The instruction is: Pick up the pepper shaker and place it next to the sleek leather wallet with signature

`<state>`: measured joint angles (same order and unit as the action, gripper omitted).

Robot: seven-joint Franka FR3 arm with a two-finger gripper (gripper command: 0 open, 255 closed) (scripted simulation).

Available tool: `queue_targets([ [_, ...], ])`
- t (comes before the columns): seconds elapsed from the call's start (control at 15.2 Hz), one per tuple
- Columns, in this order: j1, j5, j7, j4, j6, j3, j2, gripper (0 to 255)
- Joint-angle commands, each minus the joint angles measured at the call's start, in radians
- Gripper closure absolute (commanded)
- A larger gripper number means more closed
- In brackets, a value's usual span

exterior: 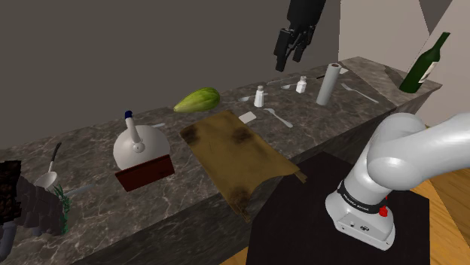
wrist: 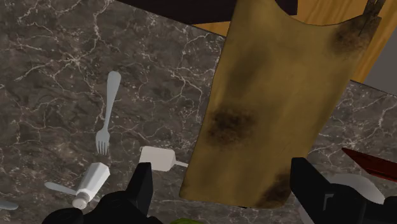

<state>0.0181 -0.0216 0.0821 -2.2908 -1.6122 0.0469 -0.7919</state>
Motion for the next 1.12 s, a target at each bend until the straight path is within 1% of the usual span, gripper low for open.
queue_targets([
  [0.0,0.0,0.0,0.0,0.0,0.0,0.0,0.0,0],
  [0.53,0.024,0.082,-0.173,-0.053,-0.192,-0.112,0.157,0],
  [0.79,0.034,0.111,-0.255,-0.046,-0.287,-0.166,0.265,0],
  [1.06,0.041,0.129,-0.337,-0.017,-0.377,-0.216,0.388,0],
])
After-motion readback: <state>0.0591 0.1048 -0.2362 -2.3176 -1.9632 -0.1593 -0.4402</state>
